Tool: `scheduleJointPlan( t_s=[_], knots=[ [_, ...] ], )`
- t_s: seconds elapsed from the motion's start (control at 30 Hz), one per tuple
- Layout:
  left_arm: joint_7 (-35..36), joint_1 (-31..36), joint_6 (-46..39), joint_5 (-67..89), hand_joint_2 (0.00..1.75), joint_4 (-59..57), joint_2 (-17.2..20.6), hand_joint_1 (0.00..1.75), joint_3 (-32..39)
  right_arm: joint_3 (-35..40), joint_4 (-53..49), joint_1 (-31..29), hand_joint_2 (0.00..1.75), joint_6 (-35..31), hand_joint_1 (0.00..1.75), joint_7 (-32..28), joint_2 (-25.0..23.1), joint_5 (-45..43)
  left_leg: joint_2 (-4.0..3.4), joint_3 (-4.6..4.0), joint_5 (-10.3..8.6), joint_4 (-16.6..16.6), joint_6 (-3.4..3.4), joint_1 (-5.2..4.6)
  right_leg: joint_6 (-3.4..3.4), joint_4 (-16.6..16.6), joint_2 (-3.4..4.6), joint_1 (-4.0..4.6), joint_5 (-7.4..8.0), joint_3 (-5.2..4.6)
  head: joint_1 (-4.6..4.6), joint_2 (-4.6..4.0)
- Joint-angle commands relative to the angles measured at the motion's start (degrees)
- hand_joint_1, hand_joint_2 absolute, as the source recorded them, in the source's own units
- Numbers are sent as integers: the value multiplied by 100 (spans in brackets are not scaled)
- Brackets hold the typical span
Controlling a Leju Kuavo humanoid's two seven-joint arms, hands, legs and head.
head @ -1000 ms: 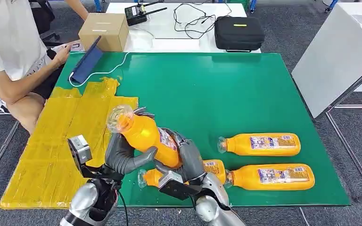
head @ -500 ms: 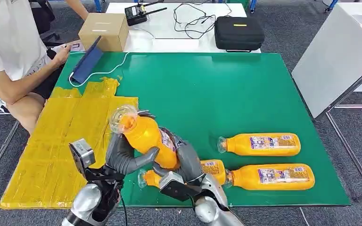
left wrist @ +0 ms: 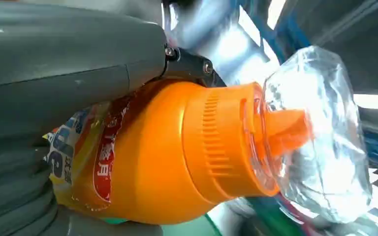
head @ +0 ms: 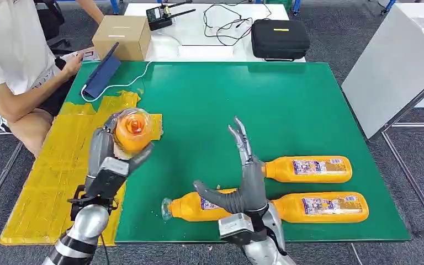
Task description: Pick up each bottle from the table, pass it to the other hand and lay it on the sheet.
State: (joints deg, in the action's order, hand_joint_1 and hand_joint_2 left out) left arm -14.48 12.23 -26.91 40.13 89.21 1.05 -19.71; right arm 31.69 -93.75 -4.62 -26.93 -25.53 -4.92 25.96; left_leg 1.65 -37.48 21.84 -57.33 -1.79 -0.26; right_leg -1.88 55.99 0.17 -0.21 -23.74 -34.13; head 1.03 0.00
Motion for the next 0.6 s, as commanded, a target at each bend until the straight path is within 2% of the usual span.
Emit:
scheduleJointPlan(
  t_s=[0.03,0.4,0.43,0.47,0.6],
  knots=[
    [167,613,-150,627,175,-1028,145,175,119,-191,-585,91,175,37,0,0,220,-63,-6,14,4,1,5,0,0,-3,-5,1,-5,16,4,0],
    [167,613,-150,627,175,-1028,145,175,119,-191,-585,91,175,37,0,0,220,-63,-13,26,13,-4,11,4,2,-3,-4,6,-10,30,2,0],
    [385,647,-73,1070,175,-1095,231,175,39,-180,-567,66,175,18,0,-79,213,-81,-10,11,6,-1,6,3,1,-3,-3,4,-3,14,2,0],
    [792,817,151,1752,175,-1384,325,175,-84,-157,-659,13,175,-22,0,-244,214,-147,-11,21,11,-5,10,5,2,-2,-5,6,-8,24,2,0],
    [1546,1671,540,3471,175,-3457,384,175,-437,-15,-976,-257,175,92,0,-190,218,-179,8,23,2,-1,11,0,2,2,-24,1,-9,26,0,0]
  ],
)
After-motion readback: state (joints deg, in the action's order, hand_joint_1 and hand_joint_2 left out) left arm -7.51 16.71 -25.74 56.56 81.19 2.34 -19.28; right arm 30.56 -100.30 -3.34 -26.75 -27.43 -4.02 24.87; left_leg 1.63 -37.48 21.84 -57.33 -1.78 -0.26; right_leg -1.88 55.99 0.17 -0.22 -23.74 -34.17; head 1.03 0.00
